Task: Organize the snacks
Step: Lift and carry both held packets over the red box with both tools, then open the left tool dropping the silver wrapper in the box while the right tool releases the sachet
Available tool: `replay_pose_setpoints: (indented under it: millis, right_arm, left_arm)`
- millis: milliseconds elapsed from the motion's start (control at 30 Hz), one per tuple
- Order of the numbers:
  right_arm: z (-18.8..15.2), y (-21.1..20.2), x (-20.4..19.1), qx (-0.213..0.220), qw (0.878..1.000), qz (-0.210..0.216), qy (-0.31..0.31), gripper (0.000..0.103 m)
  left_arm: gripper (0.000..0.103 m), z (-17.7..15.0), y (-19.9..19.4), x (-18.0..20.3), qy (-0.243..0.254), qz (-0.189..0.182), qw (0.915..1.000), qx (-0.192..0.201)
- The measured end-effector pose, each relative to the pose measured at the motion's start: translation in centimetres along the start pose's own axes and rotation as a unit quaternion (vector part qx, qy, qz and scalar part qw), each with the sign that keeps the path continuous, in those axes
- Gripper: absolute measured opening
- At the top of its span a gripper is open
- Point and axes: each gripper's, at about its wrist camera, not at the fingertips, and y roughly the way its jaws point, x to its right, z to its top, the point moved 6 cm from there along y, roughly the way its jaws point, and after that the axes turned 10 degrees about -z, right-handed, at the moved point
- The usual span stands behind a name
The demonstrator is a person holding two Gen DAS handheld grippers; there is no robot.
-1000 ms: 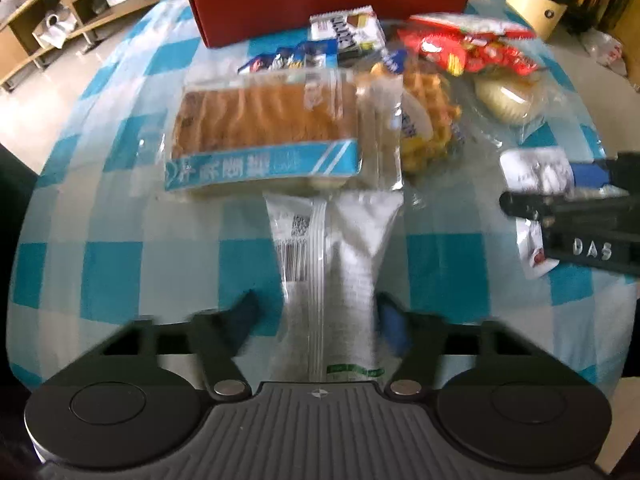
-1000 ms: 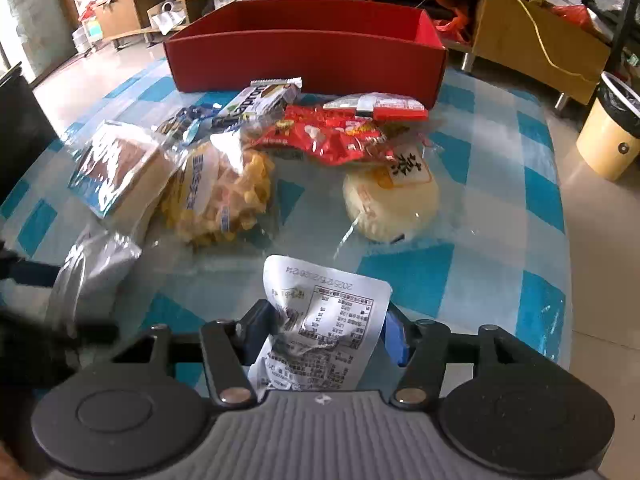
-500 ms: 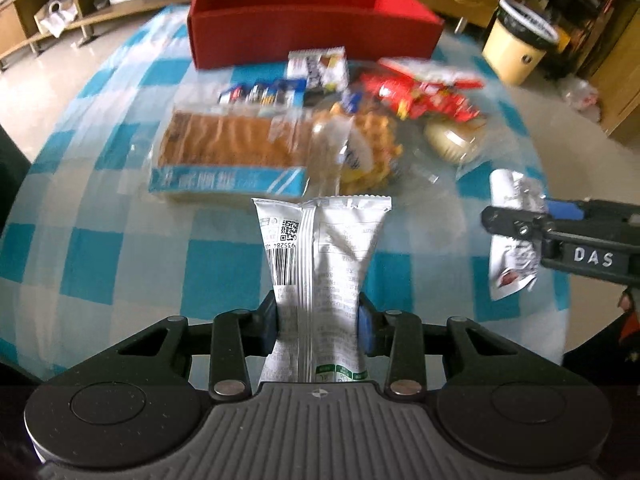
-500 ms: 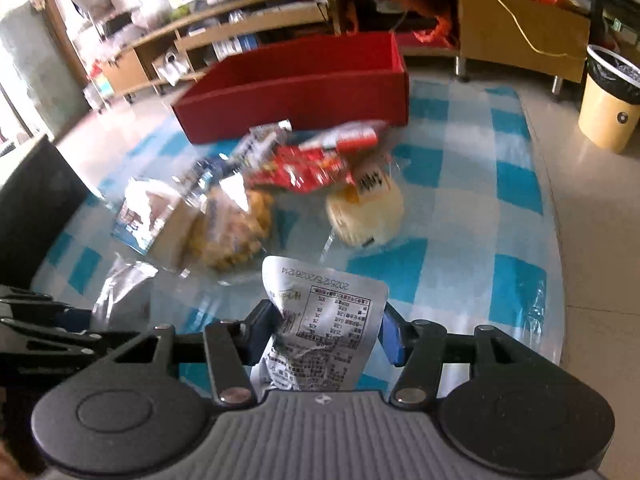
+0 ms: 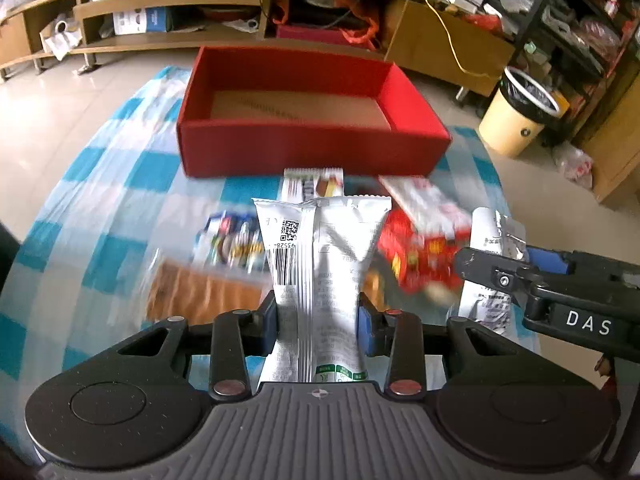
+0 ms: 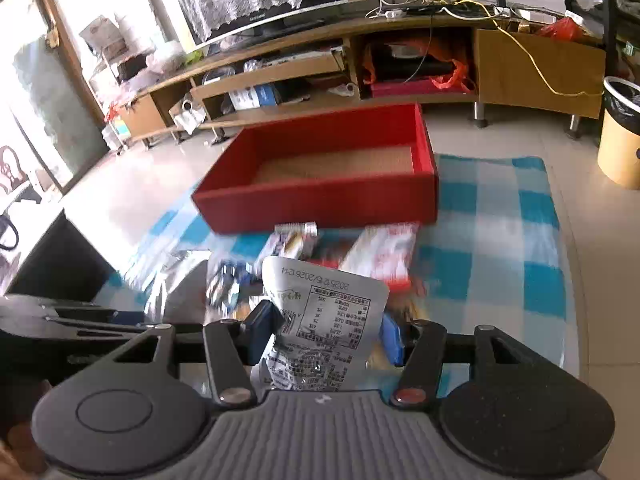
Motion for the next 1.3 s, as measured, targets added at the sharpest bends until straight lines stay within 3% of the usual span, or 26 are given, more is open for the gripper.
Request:
replay_pose_setpoints:
  millis: [300, 700, 1300]
  right_arm:
    - [6.6, 3.0, 0.0, 0.026, 1.000, -0.001, 0.007, 0.055]
    - [12.9, 6.9, -0.8, 0.051, 0.999, -0.012, 0.003, 0.055]
    - [15.4, 12.6, -1.5, 0.062, 0.992, -0.092, -0.062, 0.055]
  left_arm:
    - [0.046, 7.0, 1.1, -0.1, -0.005, 0.009, 0.9988, 0.048]
    - [0.046, 14.3, 4.0, -2.5, -0.030, 0.038, 0.9956, 0.080]
    - [0.046, 16.9, 8.3, -4.3, -0.029, 0.086, 0.9935, 0.069]
